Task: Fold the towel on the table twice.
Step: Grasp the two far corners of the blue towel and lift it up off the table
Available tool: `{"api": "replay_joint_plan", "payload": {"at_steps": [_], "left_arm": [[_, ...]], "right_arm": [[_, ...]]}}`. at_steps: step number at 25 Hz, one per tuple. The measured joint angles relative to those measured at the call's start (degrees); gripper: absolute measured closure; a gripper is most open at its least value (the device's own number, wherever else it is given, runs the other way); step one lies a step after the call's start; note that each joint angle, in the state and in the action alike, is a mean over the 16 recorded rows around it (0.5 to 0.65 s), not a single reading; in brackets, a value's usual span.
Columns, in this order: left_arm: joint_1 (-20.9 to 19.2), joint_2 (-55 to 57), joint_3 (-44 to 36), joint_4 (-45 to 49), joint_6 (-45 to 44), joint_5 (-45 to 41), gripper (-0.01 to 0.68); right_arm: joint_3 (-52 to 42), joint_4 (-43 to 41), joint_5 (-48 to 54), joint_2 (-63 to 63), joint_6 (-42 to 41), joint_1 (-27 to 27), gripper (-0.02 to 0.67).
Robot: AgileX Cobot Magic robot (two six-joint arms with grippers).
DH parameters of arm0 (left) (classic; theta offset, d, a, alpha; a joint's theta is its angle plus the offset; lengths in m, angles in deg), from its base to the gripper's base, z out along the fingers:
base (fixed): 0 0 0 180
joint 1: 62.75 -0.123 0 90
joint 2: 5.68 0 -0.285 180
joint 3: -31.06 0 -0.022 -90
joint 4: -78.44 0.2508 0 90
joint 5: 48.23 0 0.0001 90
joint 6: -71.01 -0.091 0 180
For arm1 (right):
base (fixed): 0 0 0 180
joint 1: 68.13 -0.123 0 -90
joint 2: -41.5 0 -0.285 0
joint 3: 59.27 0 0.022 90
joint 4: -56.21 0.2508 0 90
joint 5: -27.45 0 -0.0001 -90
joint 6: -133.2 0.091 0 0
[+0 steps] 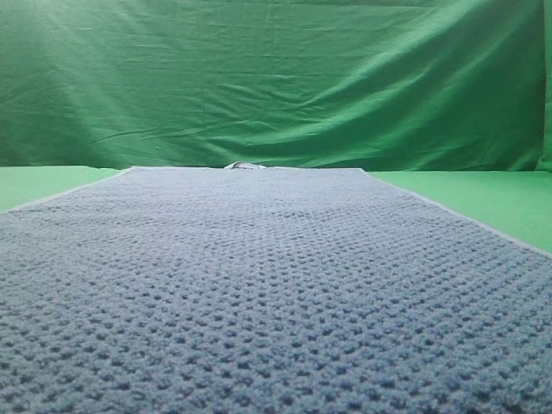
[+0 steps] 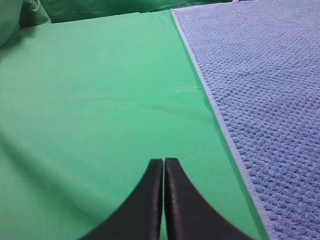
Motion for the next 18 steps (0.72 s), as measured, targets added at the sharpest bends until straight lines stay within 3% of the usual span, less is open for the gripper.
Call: {"api": "replay_joint_plan", "payload": {"at_steps": [18], "left_arm": [[0.0, 0.0, -0.12, -3.16, 0.05, 3.92, 0.673]], "right_arm": [[-0.13, 3.52, -2.06, 0.0, 0.0, 0.0, 0.649]]}}
